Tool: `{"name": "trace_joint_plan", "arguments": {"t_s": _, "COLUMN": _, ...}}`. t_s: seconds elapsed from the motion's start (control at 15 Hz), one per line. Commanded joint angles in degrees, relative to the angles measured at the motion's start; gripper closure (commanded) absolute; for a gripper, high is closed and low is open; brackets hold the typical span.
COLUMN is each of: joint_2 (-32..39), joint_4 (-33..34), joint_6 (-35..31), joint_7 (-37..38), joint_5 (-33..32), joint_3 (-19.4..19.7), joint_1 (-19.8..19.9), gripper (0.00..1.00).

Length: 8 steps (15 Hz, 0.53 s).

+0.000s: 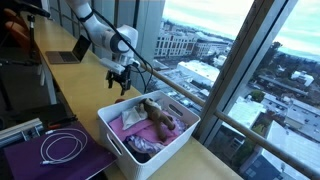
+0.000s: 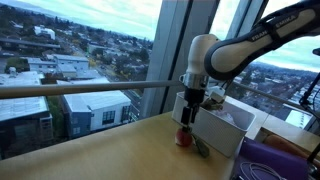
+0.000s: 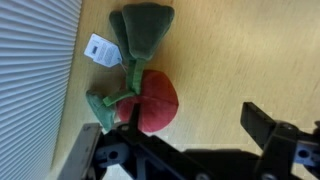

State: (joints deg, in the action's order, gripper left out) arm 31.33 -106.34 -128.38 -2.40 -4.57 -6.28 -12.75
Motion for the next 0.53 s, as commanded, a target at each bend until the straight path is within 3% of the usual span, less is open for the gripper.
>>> {"name": "trace_joint_plan", "arguments": {"t_s": 0.0, "joint_2": 2.95, "joint_4": 0.84, "joint_6": -0.54, "joint_7": 0.89, "joint_5": -4.92, "joint_3": 0.21, "joint_1": -2.45, "gripper": 0.00}}
{"name": "trace_joint_plan", "arguments": {"t_s": 0.47, "joint_2": 5.29, "joint_4": 3.00, "joint_6": 0.51, "joint_7": -0.04, "joint_5": -14.16, "joint_3": 1.72, "joint_1": -4.28, "gripper": 0.00}}
